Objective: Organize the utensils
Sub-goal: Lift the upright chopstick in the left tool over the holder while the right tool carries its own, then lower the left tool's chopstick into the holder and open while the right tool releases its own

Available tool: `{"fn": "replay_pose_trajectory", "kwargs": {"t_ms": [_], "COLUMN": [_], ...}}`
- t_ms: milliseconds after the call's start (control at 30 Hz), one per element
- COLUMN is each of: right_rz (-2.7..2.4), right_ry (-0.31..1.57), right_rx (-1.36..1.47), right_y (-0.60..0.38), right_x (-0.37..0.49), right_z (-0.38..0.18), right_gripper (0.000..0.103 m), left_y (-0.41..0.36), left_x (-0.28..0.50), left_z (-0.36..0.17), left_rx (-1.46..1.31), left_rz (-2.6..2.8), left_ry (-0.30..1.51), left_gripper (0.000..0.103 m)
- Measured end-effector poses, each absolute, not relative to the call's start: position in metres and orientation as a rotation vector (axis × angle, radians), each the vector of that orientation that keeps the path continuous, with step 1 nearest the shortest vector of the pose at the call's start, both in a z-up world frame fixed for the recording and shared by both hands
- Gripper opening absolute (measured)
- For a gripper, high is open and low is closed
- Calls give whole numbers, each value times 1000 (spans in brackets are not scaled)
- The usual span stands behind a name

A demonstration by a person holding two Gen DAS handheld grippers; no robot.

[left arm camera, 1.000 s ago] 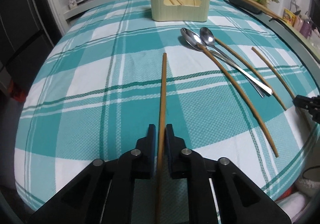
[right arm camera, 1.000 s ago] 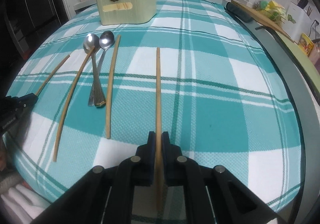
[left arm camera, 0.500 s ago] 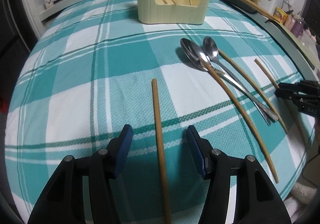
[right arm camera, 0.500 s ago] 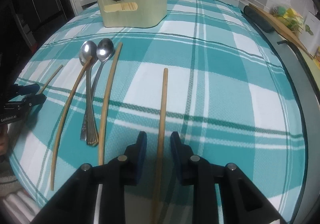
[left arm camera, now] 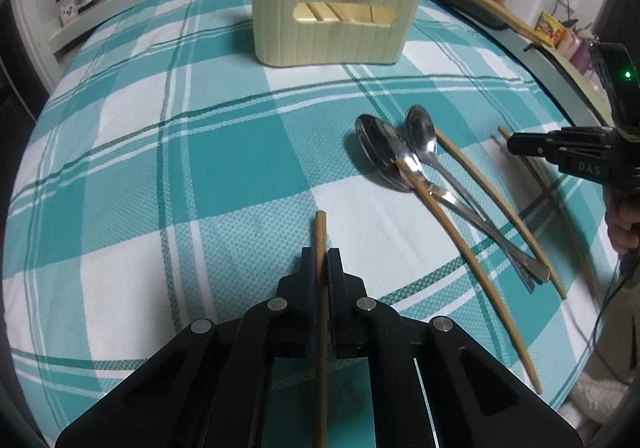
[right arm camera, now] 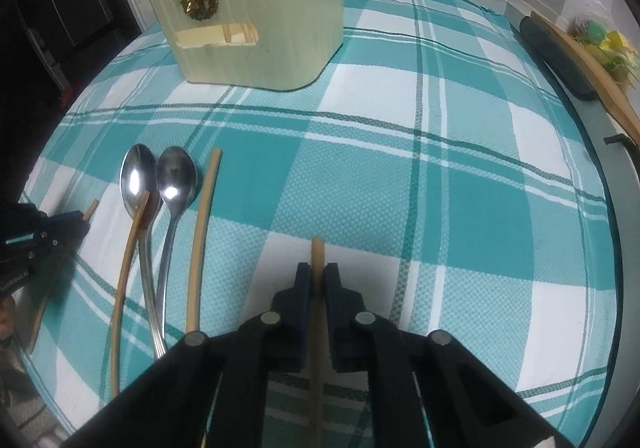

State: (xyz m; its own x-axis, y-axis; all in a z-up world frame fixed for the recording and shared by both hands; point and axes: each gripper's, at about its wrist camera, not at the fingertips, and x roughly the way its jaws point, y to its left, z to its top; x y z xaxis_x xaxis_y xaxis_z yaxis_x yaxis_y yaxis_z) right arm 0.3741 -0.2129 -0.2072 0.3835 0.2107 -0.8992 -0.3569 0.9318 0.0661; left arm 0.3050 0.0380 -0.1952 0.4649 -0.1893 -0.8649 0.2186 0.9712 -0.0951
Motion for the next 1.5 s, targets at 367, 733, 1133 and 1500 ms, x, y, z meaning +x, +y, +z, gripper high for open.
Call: {"fn": "replay_pose_trajectory", "kwargs": {"t_ms": [367,733,1133,1500], "right_rz": [430,427,423,425], "right_ry": [824,543,435,337], "right_rx": [-23,-45,-35,-24], "right_y": [-221,-216,-204,-189], "right_x": [327,278,287,347], "right_z": [-94,-24,13,76], "right_gripper": [7,7,6,6], "left_y": [60,74,79,73], "left_x": [263,240,264,341], "left_z": [-88,-40,14,94], "left_rx": [-92,-179,-199,-155], "left_rz": [-275,-271,-275,-268], "left_ry": [764,584,463,355], "left_gripper": [4,3,3,3]}}
